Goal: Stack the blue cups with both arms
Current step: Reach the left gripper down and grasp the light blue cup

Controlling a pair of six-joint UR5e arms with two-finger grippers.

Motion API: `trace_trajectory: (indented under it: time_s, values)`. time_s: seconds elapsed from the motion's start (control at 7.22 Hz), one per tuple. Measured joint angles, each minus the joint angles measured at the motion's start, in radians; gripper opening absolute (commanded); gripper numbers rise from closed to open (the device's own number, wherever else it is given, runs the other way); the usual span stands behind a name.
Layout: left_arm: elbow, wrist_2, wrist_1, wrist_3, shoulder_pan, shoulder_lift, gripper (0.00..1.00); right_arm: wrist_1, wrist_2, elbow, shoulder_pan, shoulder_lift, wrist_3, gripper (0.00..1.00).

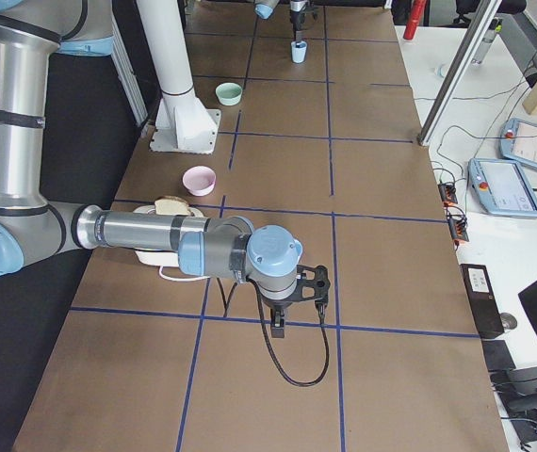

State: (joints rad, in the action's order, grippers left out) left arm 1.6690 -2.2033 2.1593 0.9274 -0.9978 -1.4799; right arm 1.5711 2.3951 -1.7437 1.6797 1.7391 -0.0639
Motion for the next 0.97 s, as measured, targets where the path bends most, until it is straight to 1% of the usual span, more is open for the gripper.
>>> trace_trajectory:
  time_s: [0.14,0.28,0.55,0.69,0.83,0.97]
  values:
    - [-0.002,0.0,0.001,0.001,0.001,0.0,0.04,0.001,0.0,-0.002,0.0,-0.001,0.0,1.0]
    - [-0.003,-0.002,0.002,0.003,0.002,0.0,0.0,0.001,0.0,-0.003,0.0,-0.001,0.0,1.0]
    - [0.007,-0.017,-0.006,0.008,0.001,-0.002,0.0,0.0,0.0,-0.003,0.0,-0.003,0.001,1.0]
    - [0.03,-0.047,-0.03,0.013,-0.002,-0.004,0.0,0.0,-0.001,-0.003,0.0,-0.005,0.001,1.0]
    - [0.087,-0.086,-0.116,0.02,-0.008,-0.023,0.0,0.001,-0.002,-0.003,0.0,-0.008,0.001,1.0]
    - [0.169,-0.102,-0.268,0.026,-0.01,-0.074,0.0,0.001,-0.002,-0.003,0.0,-0.008,0.001,1.0]
